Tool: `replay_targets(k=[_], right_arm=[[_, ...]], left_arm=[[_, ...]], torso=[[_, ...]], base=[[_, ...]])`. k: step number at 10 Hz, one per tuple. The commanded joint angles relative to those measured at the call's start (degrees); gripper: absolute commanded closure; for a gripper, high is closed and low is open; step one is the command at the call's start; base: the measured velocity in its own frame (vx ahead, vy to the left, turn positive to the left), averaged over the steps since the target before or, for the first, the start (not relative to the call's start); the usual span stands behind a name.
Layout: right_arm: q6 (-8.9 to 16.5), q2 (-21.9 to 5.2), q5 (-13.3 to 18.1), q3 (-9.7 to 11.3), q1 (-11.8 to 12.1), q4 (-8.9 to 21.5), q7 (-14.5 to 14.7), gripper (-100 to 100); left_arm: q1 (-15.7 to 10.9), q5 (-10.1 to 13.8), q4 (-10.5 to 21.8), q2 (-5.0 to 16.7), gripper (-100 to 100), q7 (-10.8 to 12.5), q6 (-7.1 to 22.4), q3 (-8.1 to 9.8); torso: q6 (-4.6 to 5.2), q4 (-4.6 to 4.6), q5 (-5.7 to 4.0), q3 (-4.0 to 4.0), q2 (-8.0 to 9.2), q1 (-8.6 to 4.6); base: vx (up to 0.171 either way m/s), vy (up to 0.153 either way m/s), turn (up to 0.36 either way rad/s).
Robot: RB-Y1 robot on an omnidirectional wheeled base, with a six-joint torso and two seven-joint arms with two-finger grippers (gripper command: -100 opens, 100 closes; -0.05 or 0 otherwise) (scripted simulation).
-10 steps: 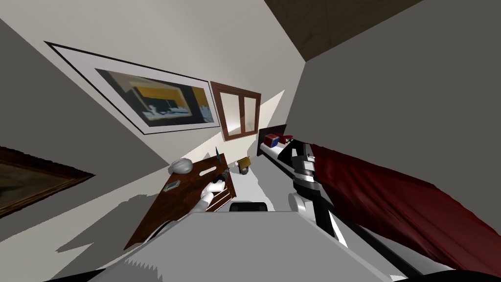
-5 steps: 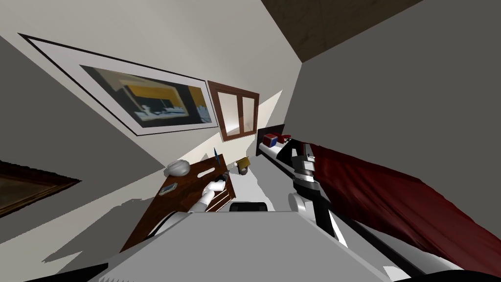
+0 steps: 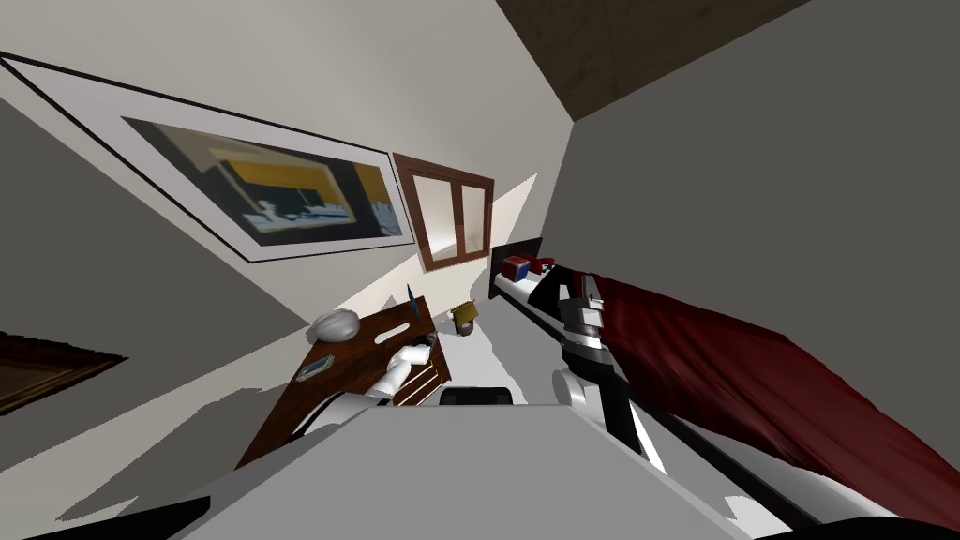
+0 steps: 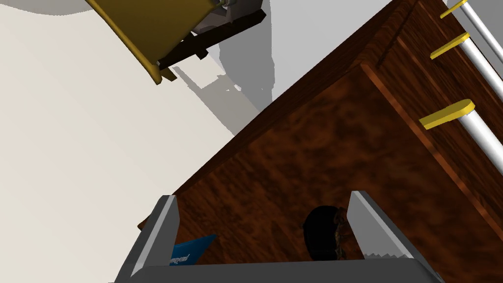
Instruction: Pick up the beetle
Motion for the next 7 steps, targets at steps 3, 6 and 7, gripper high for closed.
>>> replay_targets(k=[3, 6, 7], right_arm=[[0.00, 0.00, 0.00, 0.00, 0.00, 0.00, 0.00, 0], [0.00, 0.00, 0.00, 0.00, 0.00, 0.00, 0.00, 0], [0.00, 0.00, 0.00, 0.00, 0.00, 0.00, 0.00, 0]], left_arm=[[-0.86, -0.39, 2.65, 0.04, -100, -0.06, 0.41, 0.09], [-3.18, -0.80, 7.41, 1.03, -100, -0.46, 2.62, -0.01], [-4.08, -0.97, 9.38, 1.53, -100, -0.62, 3.50, -0.04]], torso=[[-0.02, 0.00, 0.00, 0.01, 0.03, -0.02], [-0.01, -0.01, 0.00, 0.00, 0.02, -0.01], [-0.01, -0.01, 0.00, -0.01, -0.01, 0.03]], base=[[0.006, 0.009, -0.009], [0.013, 0.016, -0.041], [0.029, 0.047, -0.053]])
